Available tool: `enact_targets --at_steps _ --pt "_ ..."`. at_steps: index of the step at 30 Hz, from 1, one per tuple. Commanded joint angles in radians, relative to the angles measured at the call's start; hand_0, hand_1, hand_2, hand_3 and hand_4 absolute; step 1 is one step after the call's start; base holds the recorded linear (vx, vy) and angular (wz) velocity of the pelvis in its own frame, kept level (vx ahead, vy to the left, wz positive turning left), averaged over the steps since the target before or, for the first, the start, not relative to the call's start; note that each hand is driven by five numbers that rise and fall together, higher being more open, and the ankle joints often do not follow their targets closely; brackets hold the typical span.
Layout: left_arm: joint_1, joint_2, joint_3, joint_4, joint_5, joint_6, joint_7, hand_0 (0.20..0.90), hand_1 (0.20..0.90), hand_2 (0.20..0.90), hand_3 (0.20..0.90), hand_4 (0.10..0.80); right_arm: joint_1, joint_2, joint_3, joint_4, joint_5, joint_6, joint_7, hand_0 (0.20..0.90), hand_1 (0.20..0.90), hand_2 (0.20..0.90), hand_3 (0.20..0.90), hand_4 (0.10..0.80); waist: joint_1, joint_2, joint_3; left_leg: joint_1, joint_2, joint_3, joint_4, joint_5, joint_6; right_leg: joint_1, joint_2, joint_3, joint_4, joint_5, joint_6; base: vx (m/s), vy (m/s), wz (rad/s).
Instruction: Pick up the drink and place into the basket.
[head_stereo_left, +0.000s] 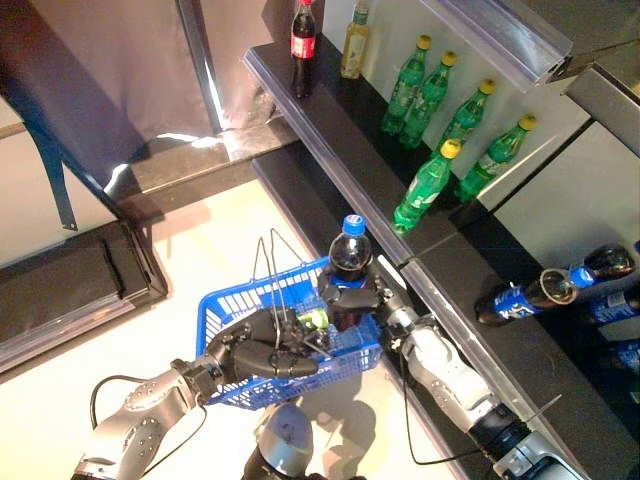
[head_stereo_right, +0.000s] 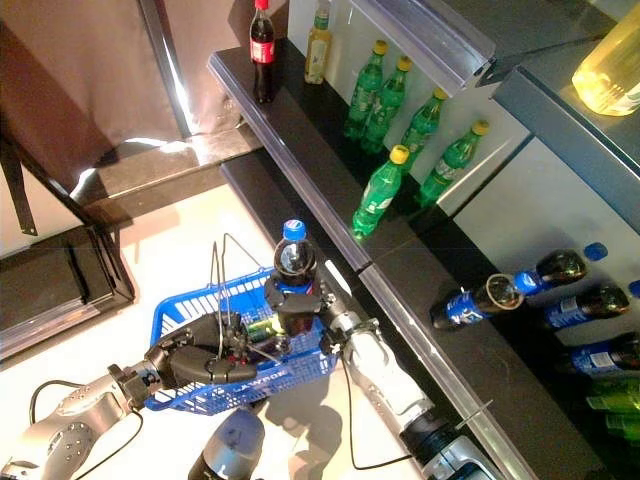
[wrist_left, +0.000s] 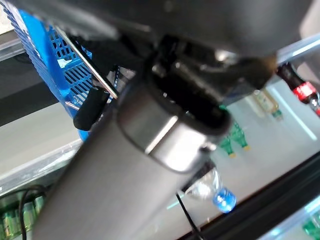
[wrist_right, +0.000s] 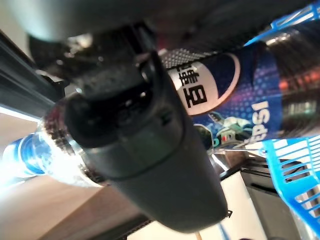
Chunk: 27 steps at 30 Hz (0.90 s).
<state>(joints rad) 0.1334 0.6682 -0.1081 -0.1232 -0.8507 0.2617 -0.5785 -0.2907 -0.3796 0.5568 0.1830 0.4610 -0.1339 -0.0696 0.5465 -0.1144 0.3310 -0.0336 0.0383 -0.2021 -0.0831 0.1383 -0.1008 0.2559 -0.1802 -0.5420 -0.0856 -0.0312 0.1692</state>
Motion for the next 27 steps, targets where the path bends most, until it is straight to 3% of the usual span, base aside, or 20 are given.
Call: enact_targets --at_steps 1,11,12,13,14,16,17,27 --pt "-0.141 -0.068 -0.053 -0.370 -0.238 -0.187 -0.252 0.300 0.300 0.300 0.200 0.100 -0.154 -0.026 0.078 -0.096 -0.049 -0.189 0.009 0.300 0.300 0.300 0.200 0.100 -0.009 0.054 -0.248 0.030 0.018 -0.011 -0.004 -0.050 -0.009 -0.053 -0.028 0.008 0.115 0.012 -0.024 0.000 0.000 0.00" --pt "-0.174 -0.020 -0.076 -0.434 -0.257 -0.244 -0.310 0.300 0.300 0.300 0.200 0.100 -0.154 -0.063 0.127 0.011 -0.236 -0.151 -0.054 0.300 0.300 0.300 0.200 0.100 0.005 0.048 -0.251 0.018 0.017 -0.023 -0.004 -0.047 -0.013 -0.056 -0.028 -0.002 0.119 0.011 -0.025 0.007 -0.006 0.00" --pt "-0.174 -0.020 -0.074 -0.433 -0.256 -0.244 -0.309 0.300 0.300 0.300 0.200 0.100 -0.154 -0.061 0.129 0.010 -0.237 -0.151 -0.054 0.300 0.300 0.300 0.200 0.100 0.003 0.043 -0.253 0.028 0.024 -0.023 -0.004 -0.071 -0.020 -0.047 -0.021 0.013 0.118 -0.013 -0.020 -0.012 0.004 0.10" --pt "-0.183 -0.006 -0.077 -0.446 -0.259 -0.258 -0.317 0.300 0.300 0.300 0.200 0.100 -0.153 -0.074 0.138 0.032 -0.279 -0.144 -0.067 0.300 0.300 0.300 0.200 0.100 0.007 0.046 -0.251 0.016 0.017 -0.025 -0.004 -0.046 -0.014 -0.056 -0.029 -0.003 0.120 0.011 -0.024 0.069 -0.063 0.14" --pt "-0.184 -0.003 -0.076 -0.446 -0.260 -0.258 -0.316 0.300 0.300 0.300 0.200 0.100 -0.153 -0.074 0.141 0.033 -0.284 -0.142 -0.067 0.300 0.300 0.300 0.200 0.100 0.005 0.041 -0.253 0.025 0.025 -0.025 -0.004 -0.071 -0.021 -0.047 -0.021 0.013 0.119 -0.014 -0.019 -0.088 0.060 0.22" --pt "-0.200 0.020 -0.083 -0.463 -0.277 -0.275 -0.315 0.300 0.300 0.300 0.200 0.100 -0.159 -0.091 0.160 0.062 -0.344 -0.131 -0.081 0.300 0.300 0.300 0.200 0.100 0.009 0.042 -0.251 0.011 0.016 -0.028 -0.004 -0.046 -0.016 -0.057 -0.028 -0.001 0.116 0.013 -0.021 -0.016 -0.005 0.14" --pt "-0.202 0.024 -0.083 -0.464 -0.280 -0.277 -0.313 0.300 0.300 0.300 0.200 0.100 -0.161 -0.092 0.164 0.064 -0.349 -0.130 -0.083 0.300 0.300 0.300 0.200 0.100 0.007 0.036 -0.253 0.020 0.023 -0.028 -0.004 -0.070 -0.023 -0.048 -0.020 0.014 0.115 -0.011 -0.016 0.059 -0.070 0.03" --pt "-0.252 0.060 -0.102 -0.496 -0.304 -0.329 -0.341 0.300 0.300 0.300 0.200 0.100 -0.181 -0.092 0.211 0.169 -0.513 -0.059 -0.106 0.300 0.300 0.300 0.200 0.100 0.014 0.029 -0.258 0.015 0.023 -0.041 -0.004 -0.070 -0.027 -0.050 -0.018 0.013 0.121 -0.015 -0.015 0.004 -0.008 -0.01"
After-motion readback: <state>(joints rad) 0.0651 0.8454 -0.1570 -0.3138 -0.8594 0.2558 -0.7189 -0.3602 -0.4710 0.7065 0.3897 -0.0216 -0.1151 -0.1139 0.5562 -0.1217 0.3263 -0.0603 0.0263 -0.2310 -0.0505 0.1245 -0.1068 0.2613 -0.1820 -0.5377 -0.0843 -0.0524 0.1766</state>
